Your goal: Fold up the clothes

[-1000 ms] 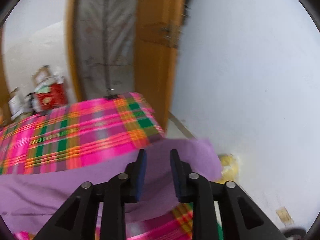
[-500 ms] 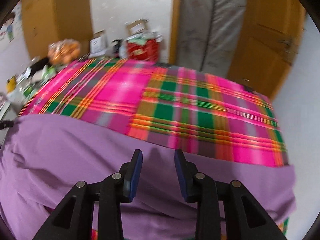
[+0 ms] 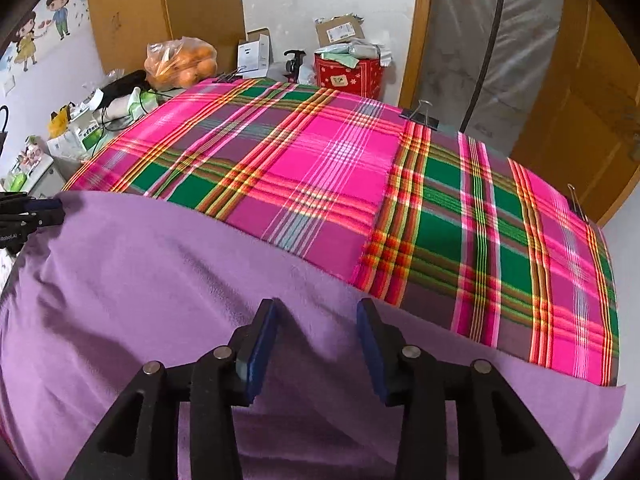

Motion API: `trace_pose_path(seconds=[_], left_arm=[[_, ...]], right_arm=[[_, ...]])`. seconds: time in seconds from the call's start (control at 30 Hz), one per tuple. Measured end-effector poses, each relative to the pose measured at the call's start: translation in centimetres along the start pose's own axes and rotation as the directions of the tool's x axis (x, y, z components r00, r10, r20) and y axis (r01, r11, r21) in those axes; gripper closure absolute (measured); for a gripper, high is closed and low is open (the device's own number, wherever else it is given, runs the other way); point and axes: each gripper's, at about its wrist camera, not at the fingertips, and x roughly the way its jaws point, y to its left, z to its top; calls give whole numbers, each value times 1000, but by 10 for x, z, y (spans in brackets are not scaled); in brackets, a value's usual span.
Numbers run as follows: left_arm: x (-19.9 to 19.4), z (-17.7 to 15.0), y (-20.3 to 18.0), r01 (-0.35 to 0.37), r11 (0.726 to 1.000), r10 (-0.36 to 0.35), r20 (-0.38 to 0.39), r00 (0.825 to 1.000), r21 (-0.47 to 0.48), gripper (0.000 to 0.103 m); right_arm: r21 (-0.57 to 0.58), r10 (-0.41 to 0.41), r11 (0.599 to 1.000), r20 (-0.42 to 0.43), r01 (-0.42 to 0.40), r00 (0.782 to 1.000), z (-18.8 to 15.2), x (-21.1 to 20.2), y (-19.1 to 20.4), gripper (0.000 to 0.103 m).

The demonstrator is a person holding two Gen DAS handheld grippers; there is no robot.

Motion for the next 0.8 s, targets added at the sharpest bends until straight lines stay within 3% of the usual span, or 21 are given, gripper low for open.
trace_pose_path(seconds=[0.2,0.43,0.5,0.57,0.67,0.73,0.8], left_arm=[[8,8,-9,-52,997,51,20,999,58,74],[10,7,-12,-61,995,57,52,997,74,74],[9,3,-12,-46,997,42,67,997,62,74],[8,1,-12,-34,998,30,73,997,51,75],[8,1,-17,-35,996,29,71,997,78,85],[8,0,-27,-63,990,54,75,996,129,96],[8,-1,-35,-92,982,80,79,994,166,101]], right_arm=[[-4,-4,1000,-6,4,1000,7,10,2,57],[-2,-3,1000,-9,3,1000,12,12,7,58],[-7,-3,1000,-10,3,1000,12,12,9,64],[-31,5,1000,-10,-5,1000,11,11,14,80],[-84,-12,996,-13,11,1000,9,9,26,95],[-111,-29,993,-12,28,1000,9,8,32,98],[-112,-39,993,-3,38,999,10,7,34,99]])
